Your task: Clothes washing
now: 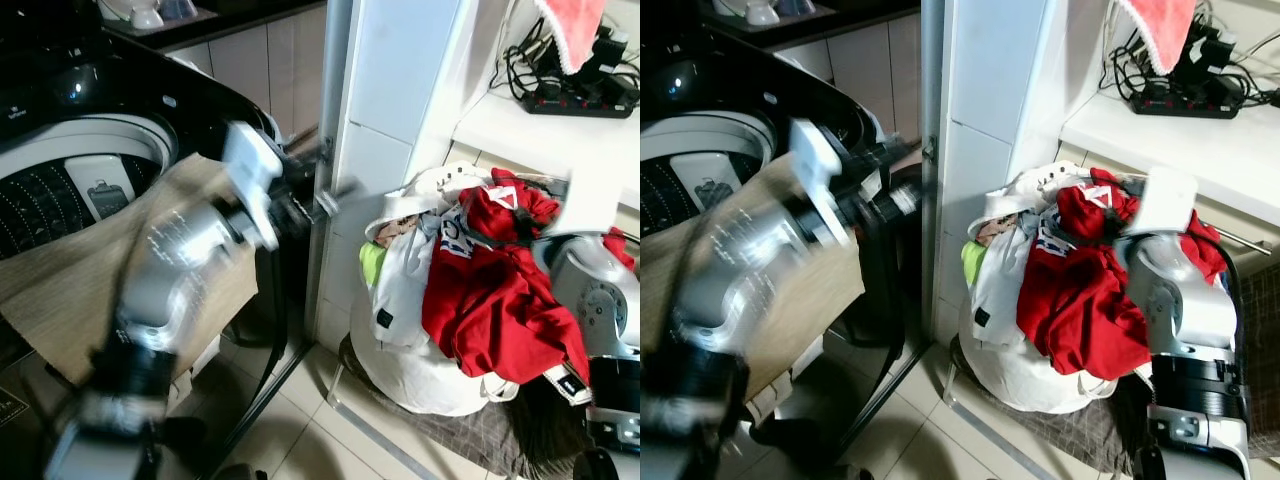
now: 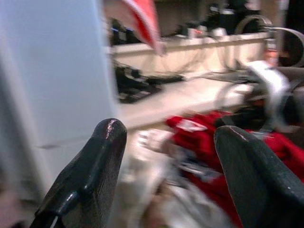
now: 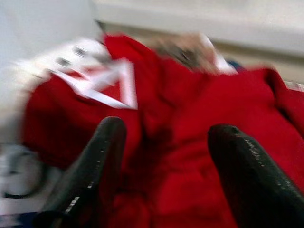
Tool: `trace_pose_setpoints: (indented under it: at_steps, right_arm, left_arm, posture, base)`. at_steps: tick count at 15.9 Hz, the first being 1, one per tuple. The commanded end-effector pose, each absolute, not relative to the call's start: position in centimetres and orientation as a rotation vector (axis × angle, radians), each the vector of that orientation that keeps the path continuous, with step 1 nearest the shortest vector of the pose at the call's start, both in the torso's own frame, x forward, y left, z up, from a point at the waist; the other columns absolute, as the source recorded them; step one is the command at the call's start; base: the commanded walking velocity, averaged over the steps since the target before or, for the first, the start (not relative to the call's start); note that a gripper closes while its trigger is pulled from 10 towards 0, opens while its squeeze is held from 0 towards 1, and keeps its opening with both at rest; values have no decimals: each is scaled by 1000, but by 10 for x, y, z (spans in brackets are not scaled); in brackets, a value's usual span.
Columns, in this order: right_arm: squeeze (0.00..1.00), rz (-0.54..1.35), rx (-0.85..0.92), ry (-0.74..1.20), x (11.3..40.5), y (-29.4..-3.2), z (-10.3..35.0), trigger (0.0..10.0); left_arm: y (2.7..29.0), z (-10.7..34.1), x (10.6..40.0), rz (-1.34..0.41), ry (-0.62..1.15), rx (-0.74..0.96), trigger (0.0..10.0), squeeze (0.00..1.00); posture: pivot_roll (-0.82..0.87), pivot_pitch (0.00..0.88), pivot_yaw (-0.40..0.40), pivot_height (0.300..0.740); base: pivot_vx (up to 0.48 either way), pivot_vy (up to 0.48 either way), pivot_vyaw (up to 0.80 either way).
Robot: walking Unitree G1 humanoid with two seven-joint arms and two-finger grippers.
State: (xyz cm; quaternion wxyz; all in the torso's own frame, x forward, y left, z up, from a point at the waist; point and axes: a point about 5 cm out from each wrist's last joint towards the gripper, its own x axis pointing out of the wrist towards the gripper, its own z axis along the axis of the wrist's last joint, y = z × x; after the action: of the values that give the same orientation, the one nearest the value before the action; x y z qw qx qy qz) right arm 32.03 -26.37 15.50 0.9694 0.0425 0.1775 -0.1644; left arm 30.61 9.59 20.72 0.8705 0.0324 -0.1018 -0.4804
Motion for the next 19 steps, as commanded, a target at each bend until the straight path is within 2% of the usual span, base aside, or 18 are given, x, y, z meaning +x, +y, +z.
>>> trace_pose_setpoints:
  at_steps: [1, 5, 6, 7, 10, 11, 13, 14, 19]
  right_arm:
    - [1000, -377, 109, 337, 322, -275, 158, 10000]
    - [1000, -462, 216, 426, 322, -292, 141, 10000]
    - [435, -449, 242, 479, 321, -292, 131, 10000]
    - [0, -439, 241, 500, 321, -291, 127, 10000]
    - [0, -431, 267, 534, 320, -290, 118, 10000]
    - [0, -431, 289, 546, 319, -289, 115, 8039]
    - [0, -427, 325, 560, 319, -287, 112, 2039]
    - [0, -425, 329, 563, 318, -287, 110, 0]
    - [0, -426, 335, 561, 317, -287, 108, 0]
  left_arm:
    - [91, 212, 300, -1032, -211, 93, 10000, 0]
    - [85, 206, 289, -1082, -138, 97, 10000, 0]
    - [86, 204, 287, -1075, -128, 96, 10000, 0]
    - [86, 203, 286, -1074, -121, 97, 10000, 0]
    - [86, 202, 283, -1078, -98, 99, 10000, 0]
    - [86, 202, 282, -1086, -91, 100, 10000, 0]
    - [86, 202, 280, -1109, -80, 99, 10000, 0]
    - [86, 202, 275, -1160, -55, 83, 10000, 0]
    - [84, 199, 264, -1254, -2, 75, 10000, 0]
  posture:
    - [-124, 0, -30, 740]
    - [-117, 0, -40, 740]
    - [-113, 0, -41, 740]
    - [-112, 0, -42, 740]
    - [-110, 0, -44, 740]
    - [-110, 0, -43, 740]
    - [-111, 0, -42, 740]
    - [-111, 0, -41, 740]
    - [-115, 0, -36, 740]
  base:
    - [0, 0, 0]
    - [0, 0, 0]
    - [0, 0, 0]
    - [0, 0, 0]
    - [0, 0, 0]
    - [0, 0, 0]
    - [0, 0, 0]
    - [0, 0, 0]
    - [0, 0, 0]
